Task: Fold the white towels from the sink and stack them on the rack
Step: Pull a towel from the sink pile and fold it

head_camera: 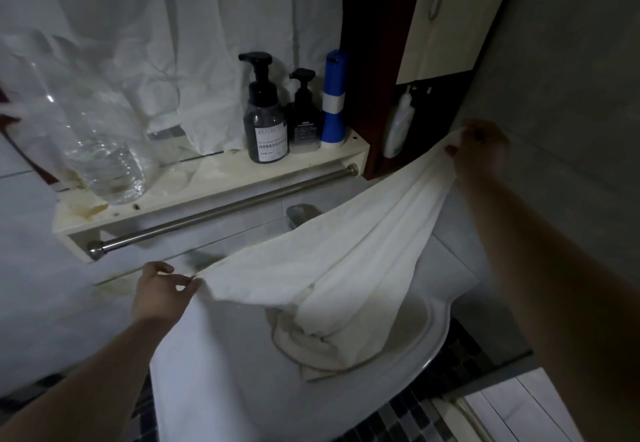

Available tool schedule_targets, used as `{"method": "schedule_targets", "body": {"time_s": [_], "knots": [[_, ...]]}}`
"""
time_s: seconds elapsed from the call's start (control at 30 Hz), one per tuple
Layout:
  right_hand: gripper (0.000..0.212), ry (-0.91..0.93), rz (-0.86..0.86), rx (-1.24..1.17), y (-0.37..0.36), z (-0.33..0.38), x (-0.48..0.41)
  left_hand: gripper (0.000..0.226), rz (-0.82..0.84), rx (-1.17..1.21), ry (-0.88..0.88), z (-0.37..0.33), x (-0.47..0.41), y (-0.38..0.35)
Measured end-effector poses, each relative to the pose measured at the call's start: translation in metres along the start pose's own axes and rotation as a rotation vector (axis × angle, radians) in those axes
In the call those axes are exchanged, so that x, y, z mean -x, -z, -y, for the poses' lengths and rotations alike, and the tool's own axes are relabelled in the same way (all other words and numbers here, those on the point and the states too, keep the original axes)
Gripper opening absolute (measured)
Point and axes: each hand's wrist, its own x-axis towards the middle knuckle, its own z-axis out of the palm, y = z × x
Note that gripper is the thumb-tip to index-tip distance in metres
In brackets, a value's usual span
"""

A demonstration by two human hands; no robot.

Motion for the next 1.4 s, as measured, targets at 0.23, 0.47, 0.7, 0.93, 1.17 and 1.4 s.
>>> {"method": "schedule_targets", "body": {"time_s": [0.23,0.47,0.7,0.93,1.17,1.4], "knots": [[0.03,-0.031,0.002,-0.042,0.001,0.001,-0.005,0.02,0.159,-0.106,0.011,-0.004,0.004,0.01],[0.033,-0.002,0.044,0.024,-0.002,0.01,-0.01,0.023,0.009,0.135,0.265,-0.016,0.001,0.019],[0.031,0.079,0.145,0.086,-0.009,0.03,0.0,0.027,-0.053,0.31,0.33,-0.027,0.008,0.035],[0.026,0.121,0.075,-0.015,0.0,0.08,0.034,0.027,-0.152,0.311,0.292,-0.007,0.019,0.068],[0.02,0.181,0.291,0.084,-0.002,0.113,0.101,0.026,-0.07,0.322,0.121,-0.042,0.043,0.088],[0.025,0.071,0.217,-0.031,0.021,0.126,0.12,0.048,-0.135,1.097,0.347,-0.083,0.054,0.118]]}}
